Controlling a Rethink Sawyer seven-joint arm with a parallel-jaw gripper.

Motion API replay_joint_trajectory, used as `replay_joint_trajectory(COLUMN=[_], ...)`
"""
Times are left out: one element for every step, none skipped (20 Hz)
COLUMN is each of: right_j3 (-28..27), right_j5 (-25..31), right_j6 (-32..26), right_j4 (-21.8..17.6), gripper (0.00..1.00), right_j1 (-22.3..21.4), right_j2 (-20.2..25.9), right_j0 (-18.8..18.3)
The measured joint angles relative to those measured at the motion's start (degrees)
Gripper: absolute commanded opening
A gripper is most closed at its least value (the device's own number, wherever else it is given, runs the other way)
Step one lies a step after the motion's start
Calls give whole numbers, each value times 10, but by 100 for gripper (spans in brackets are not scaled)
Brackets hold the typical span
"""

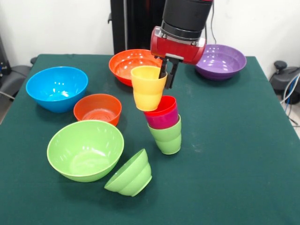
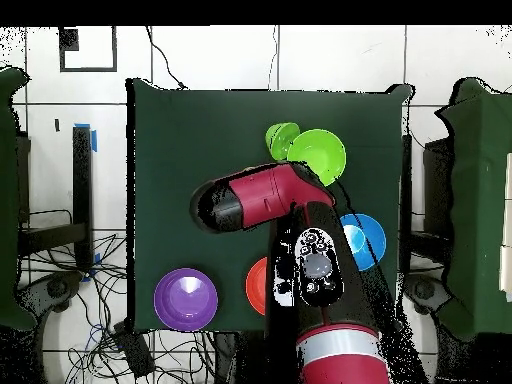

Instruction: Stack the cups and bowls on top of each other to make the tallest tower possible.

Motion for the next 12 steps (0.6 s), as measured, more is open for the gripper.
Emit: replay_joint_trajectory(right_j3=[1, 1, 2, 2, 2, 3, 3, 4, 4, 5, 6, 6], right_j5=[0, 0, 0, 0, 0, 0, 0, 0, 0, 0, 0, 0], right_j6=[0, 0, 0, 0, 0, 0, 0, 0, 0, 0, 0, 0], right_j4=[2, 3, 4, 5, 6, 6, 7, 7, 8, 10, 11, 12], gripper=[0, 0, 0, 0, 0, 0, 0, 0, 0, 0, 0, 0], right_j1=[0, 0, 0, 0, 0, 0, 0, 0, 0, 0, 0, 0], right_j2=[0, 0, 0, 0, 0, 0, 0, 0, 0, 0, -1, -1], right_j0=[0, 0, 0, 0, 0, 0, 0, 0, 0, 0, 0, 0])
